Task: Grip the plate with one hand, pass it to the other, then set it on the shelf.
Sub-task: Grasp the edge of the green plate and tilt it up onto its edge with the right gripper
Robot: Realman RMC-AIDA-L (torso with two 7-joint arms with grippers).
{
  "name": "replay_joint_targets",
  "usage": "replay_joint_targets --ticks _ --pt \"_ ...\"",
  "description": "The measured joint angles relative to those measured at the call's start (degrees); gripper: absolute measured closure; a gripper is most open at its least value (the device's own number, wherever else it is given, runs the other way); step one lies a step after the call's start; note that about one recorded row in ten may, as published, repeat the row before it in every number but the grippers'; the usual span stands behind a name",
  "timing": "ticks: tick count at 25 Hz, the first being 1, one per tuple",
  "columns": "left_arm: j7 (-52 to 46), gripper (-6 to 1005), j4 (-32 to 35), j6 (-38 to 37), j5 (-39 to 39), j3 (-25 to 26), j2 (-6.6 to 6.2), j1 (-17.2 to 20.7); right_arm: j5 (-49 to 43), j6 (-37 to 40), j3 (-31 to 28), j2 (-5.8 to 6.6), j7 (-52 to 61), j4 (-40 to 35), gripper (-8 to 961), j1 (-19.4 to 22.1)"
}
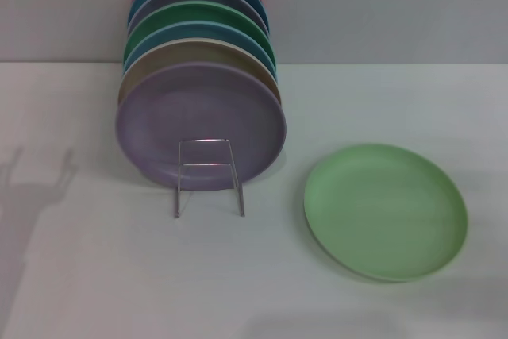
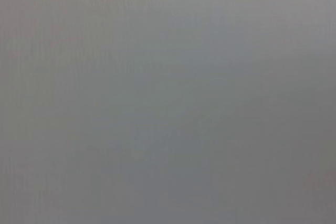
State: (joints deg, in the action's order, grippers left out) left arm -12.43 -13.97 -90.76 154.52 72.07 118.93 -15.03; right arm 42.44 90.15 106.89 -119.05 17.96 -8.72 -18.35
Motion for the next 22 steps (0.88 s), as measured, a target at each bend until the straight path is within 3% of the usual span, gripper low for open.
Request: replay_joint_targets --ticks 12,17,22 --pt "0.2 170 0.0 0.2 -0.2 0.1 -0.16 -0.6 -3.4 -0.1 0.2 0.14 -0.3 0.7 352 -0.3" --pt "0.2 170 0.4 0.7 -0.2 0.2 -0.19 -0.8 -8.0 -5.6 -0.3 2.42 0.1 -4.4 353 0.0" --pt "0.3 170 0.4 1.3 -0.3 0.0 -0.19 -1.0 -12.3 -21.8 -2.1 6.15 -1.2 -20.5 355 5.0"
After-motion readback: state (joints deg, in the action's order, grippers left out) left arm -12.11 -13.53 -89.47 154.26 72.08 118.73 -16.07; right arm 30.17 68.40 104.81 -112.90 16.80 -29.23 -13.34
